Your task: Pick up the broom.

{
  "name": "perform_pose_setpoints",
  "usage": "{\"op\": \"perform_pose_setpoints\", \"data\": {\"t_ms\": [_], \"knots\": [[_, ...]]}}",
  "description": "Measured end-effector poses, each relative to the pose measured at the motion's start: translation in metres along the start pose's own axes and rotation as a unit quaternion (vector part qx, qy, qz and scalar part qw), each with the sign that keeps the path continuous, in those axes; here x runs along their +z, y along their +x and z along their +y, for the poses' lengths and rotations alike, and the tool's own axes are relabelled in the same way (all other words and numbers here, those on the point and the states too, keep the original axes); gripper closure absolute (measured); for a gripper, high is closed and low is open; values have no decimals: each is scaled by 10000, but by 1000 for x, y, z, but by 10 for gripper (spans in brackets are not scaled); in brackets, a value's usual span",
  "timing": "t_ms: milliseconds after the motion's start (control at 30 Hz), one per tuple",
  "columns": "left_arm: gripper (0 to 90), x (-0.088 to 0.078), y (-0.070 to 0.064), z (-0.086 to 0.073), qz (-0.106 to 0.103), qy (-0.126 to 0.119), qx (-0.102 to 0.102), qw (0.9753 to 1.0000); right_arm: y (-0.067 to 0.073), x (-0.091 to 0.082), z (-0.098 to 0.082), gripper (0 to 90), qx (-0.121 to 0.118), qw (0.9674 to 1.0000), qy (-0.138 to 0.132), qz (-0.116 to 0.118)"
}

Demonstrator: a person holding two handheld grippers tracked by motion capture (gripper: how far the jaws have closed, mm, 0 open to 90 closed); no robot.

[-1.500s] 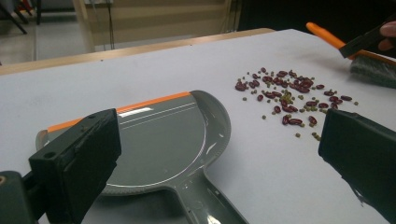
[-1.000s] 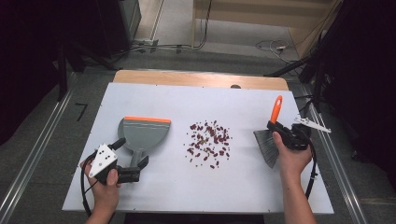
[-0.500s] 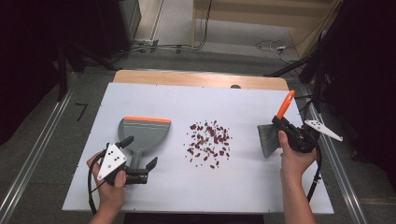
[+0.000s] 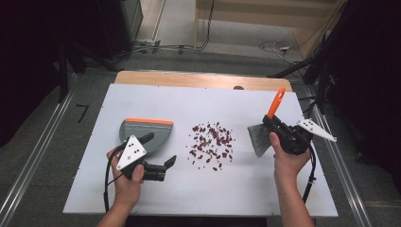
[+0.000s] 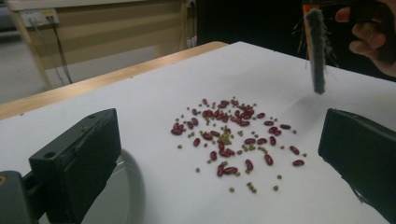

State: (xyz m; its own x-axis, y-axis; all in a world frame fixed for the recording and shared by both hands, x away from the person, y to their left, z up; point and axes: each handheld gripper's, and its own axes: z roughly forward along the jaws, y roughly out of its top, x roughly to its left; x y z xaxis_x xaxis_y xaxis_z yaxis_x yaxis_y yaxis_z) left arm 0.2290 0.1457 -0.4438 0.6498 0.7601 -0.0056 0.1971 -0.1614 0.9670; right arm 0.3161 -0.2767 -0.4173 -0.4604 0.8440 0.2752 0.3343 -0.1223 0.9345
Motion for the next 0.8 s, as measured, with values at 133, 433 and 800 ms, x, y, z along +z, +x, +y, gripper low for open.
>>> {"op": "perform_pose_setpoints", "data": {"t_ms": [133, 433, 800], "knots": [[9, 14, -7, 7, -146, 5, 47, 9999, 19, 6, -1, 694, -140, 9997, 49, 213], [20, 42, -29, 12, -513, 151, 113, 9985, 52, 13, -6, 695, -291, 9978, 84, 594], [61, 50, -41, 15, -850, 40, -453, 9953, 87, 17, -12, 694, -364, 9942, 81, 1005]]}}
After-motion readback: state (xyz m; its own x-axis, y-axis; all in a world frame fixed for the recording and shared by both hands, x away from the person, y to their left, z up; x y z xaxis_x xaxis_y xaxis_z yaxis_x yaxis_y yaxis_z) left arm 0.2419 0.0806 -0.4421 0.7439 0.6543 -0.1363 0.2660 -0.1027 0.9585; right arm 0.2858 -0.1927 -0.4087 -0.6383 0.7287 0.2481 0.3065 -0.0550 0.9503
